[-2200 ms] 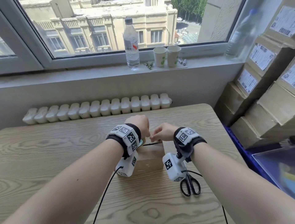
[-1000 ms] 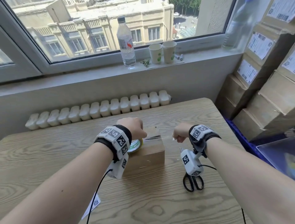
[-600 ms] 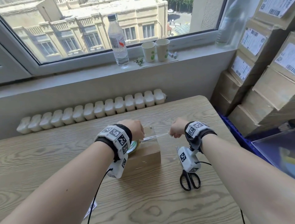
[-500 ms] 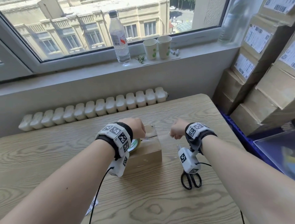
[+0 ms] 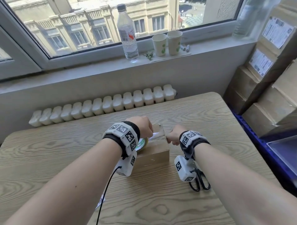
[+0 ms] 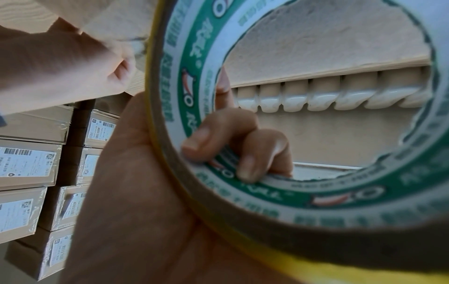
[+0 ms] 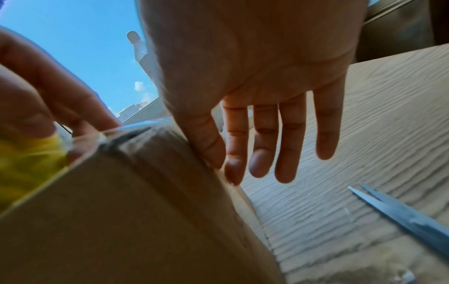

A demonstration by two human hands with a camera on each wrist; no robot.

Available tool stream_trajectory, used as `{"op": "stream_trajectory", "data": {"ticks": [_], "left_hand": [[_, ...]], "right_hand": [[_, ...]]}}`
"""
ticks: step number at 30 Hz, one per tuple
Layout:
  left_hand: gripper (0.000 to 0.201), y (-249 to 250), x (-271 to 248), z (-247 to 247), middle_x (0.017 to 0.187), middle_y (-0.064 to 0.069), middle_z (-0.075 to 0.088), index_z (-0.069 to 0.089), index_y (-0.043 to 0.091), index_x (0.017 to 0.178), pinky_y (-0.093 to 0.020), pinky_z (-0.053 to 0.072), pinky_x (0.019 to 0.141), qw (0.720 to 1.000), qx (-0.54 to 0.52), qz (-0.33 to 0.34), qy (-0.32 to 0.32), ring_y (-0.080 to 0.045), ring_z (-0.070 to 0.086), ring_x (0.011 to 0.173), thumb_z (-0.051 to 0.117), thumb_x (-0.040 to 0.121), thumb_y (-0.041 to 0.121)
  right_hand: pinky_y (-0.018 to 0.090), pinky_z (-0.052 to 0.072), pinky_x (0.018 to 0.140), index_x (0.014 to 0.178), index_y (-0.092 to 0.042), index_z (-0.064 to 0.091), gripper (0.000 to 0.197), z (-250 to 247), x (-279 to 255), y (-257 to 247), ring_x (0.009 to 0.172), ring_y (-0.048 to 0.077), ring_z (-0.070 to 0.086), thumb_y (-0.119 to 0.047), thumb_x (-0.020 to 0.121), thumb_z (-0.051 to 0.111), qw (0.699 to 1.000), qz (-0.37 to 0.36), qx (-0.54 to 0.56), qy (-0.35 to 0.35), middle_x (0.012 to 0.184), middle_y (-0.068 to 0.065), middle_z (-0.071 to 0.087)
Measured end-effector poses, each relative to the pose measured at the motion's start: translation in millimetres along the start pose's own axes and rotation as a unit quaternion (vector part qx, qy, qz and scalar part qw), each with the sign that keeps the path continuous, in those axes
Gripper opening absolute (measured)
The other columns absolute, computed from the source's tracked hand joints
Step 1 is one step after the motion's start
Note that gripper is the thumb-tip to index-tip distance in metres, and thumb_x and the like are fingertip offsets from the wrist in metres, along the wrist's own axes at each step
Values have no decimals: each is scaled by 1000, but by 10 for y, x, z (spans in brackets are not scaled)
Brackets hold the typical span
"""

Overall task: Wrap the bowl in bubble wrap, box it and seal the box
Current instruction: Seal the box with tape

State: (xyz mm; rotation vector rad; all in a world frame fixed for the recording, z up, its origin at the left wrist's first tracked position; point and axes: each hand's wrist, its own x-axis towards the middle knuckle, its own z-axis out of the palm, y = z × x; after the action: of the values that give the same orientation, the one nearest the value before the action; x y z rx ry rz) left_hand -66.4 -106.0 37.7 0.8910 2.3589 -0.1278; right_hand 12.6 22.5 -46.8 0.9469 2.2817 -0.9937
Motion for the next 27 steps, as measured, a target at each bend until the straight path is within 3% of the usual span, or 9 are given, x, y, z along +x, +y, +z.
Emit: {"op": "stream_trajectory", "data": {"ticks": [4,6,8,10,13,16,19,22,27], "left_hand": [[21,-9,22,-1,93,6,72,72,27,97,-29,55,76,1000,-9,2,1,-15,66,90,59,81,22],[20,-14,28,1,92,6,72,72,27,96,-29,55,74,1000,-8,3,3,-15,66,90,60,81,22],[19,-22,36,6,91,6,72,72,27,96,-28,55,74,1000,-12,2,3,-15,66,89,60,81,23],[18,-19,47,5,89,7,71,72,27,95,-27,54,73,1000,-13,2,4,-14,66,88,60,82,24],[17,0,56,-7,90,6,71,73,26,94,-26,52,68,1000,-5,2,5,-15,65,86,63,81,26],[15,1,65,-4,92,0,73,71,20,89,-28,51,68,1000,7,-4,7,-19,66,84,63,78,25],[20,-13,67,8,92,-3,73,70,15,92,-31,55,75,1000,16,-10,13,-20,67,86,62,78,27],[23,-42,27,-3,87,-2,71,68,14,93,-29,54,69,999,20,-13,23,-20,66,82,60,79,30],[35,-276,-131,-88,53,0,58,59,11,62,-20,40,48,993,-103,-48,13,-15,49,44,56,82,40]], "right_hand": [[25,43,54,61,-13,51,42,-45,-30,47,57,18,52,-47,76,69,995,21,-84,44,61,2,54],[27,41,51,65,-12,53,39,-91,-50,78,63,19,55,-43,82,67,992,17,-113,46,66,4,55],[30,52,71,96,-11,67,20,-169,-70,69,91,24,64,-28,88,60,992,-9,-115,52,96,8,68],[32,51,88,126,-21,58,39,-252,-86,24,109,24,60,-16,88,53,992,-47,-90,73,124,6,62],[30,44,99,143,-24,40,64,-346,-235,-161,123,20,51,-18,85,63,983,-153,-101,9,142,1,48],[37,39,106,147,-13,30,89,-283,-332,-332,129,23,44,-33,74,77,961,-191,-189,-65,146,4,42],[46,37,108,152,-25,9,124,-159,-340,-350,136,23,32,-48,57,86,945,-181,-263,-73,150,1,28],[45,36,109,152,-24,10,126,-105,-382,-357,137,22,29,-44,55,89,939,-190,-284,-41,149,1,27],[44,40,106,149,-18,20,119,-140,-445,-470,133,23,39,-42,56,89,929,-172,-324,-37,147,0,33]]}}
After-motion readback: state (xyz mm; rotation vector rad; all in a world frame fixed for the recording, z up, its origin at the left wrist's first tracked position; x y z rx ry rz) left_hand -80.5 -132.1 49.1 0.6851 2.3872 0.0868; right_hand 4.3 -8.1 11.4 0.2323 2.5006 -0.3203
